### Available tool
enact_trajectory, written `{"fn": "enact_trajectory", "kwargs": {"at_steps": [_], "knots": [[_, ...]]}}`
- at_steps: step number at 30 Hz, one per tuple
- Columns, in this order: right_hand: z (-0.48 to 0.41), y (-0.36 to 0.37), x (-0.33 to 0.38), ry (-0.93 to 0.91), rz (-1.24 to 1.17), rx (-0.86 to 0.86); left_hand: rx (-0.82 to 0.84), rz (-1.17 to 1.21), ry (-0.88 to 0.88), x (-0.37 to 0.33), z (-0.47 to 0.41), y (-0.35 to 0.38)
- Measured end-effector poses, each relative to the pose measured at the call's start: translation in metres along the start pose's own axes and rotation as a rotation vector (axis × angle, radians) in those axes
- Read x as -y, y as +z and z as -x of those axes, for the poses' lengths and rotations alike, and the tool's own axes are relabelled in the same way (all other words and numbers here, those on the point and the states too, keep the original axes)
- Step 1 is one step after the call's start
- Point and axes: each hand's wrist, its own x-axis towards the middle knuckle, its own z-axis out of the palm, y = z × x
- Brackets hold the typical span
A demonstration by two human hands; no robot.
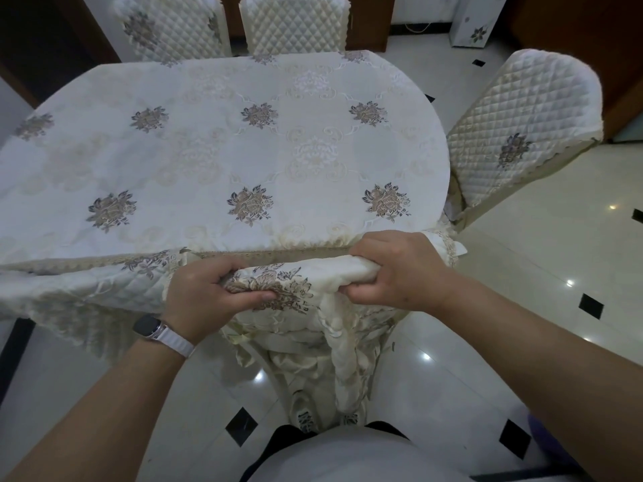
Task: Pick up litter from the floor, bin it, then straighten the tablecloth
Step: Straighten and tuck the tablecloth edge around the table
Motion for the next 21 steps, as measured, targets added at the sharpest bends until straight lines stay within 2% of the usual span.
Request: {"fn": "enact_trajectory", "kwargs": {"at_steps": [8, 21], "knots": [[-0.013, 0.005, 0.000, -0.021, -0.010, 0.003, -0.033, -0.001, -0.051, 0.004, -0.002, -0.002], [-0.023, 0.012, -0.005, -0.030, 0.017, -0.072, -0.003, -0.071, 0.002, 0.015, -0.019, -0.003]]}}
